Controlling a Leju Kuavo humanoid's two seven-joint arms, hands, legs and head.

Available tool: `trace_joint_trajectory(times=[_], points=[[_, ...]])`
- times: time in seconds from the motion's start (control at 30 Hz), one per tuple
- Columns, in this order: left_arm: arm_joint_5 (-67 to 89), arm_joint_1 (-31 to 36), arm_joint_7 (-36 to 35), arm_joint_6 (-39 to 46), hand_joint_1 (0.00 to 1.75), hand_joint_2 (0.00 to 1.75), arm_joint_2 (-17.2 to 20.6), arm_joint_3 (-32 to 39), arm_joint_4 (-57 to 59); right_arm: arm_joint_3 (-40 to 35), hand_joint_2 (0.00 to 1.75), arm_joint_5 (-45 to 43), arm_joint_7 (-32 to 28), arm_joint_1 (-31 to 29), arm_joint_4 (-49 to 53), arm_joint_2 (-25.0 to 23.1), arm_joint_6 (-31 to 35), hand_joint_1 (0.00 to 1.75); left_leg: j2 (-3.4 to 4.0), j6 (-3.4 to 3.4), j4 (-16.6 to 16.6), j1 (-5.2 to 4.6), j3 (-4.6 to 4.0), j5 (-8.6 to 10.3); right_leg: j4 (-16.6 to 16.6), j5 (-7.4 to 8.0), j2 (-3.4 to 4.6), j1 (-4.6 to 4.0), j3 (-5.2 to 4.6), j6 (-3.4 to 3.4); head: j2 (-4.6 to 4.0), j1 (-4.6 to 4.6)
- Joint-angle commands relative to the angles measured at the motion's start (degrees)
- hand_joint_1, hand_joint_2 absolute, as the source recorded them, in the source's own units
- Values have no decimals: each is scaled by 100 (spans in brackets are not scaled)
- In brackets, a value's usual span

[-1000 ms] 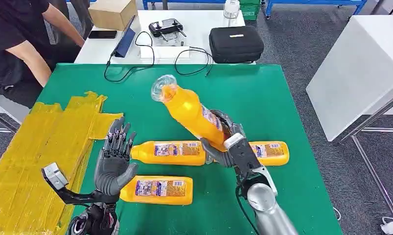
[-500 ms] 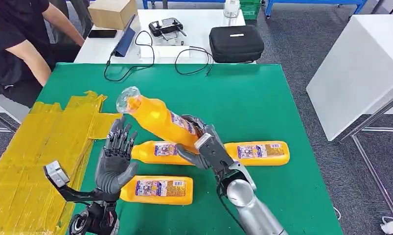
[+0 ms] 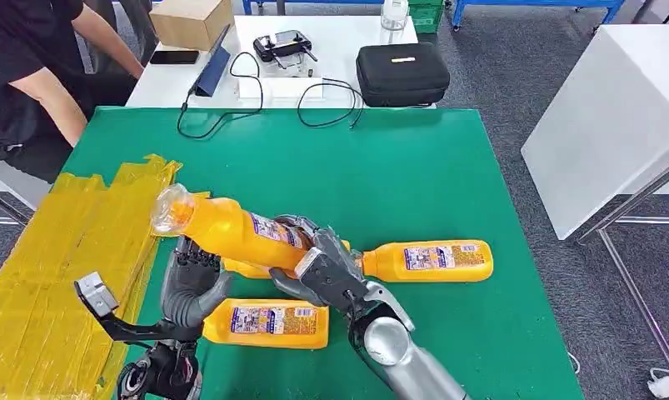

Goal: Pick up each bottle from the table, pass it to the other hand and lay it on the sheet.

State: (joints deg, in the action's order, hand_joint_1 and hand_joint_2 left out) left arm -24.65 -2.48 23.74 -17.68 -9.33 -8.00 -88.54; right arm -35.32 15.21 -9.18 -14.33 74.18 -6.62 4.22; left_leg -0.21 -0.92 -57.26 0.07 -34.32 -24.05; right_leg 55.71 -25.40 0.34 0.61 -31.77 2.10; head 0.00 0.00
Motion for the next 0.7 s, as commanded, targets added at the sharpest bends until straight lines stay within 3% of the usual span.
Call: trace_joint_trajectory(times=[0.03,0.33,0.37,0.7], points=[[22,154,-8,135,0,175,107,225,229,-941,175,136,-61,-31,-59,54,-131,175,10,7,2,8,21,-9,-7,-3,6,-9,20,-8,0,0],[30,162,-23,110,0,175,107,169,212,-1225,175,129,-57,-127,-182,28,-173,175,8,6,4,4,14,-6,-5,-2,5,-5,12,-6,0,0],[53,236,110,72,175,175,102,130,306,-1694,175,43,-59,-312,-365,-106,-324,175,3,4,1,2,9,-4,-2,-2,0,-3,8,-5,0,-2],[51,223,137,34,175,175,92,144,315,-1620,175,23,-53,-286,-367,-54,-299,175,-1,4,3,3,11,-2,-4,-3,-5,-3,11,-5,0,0]])
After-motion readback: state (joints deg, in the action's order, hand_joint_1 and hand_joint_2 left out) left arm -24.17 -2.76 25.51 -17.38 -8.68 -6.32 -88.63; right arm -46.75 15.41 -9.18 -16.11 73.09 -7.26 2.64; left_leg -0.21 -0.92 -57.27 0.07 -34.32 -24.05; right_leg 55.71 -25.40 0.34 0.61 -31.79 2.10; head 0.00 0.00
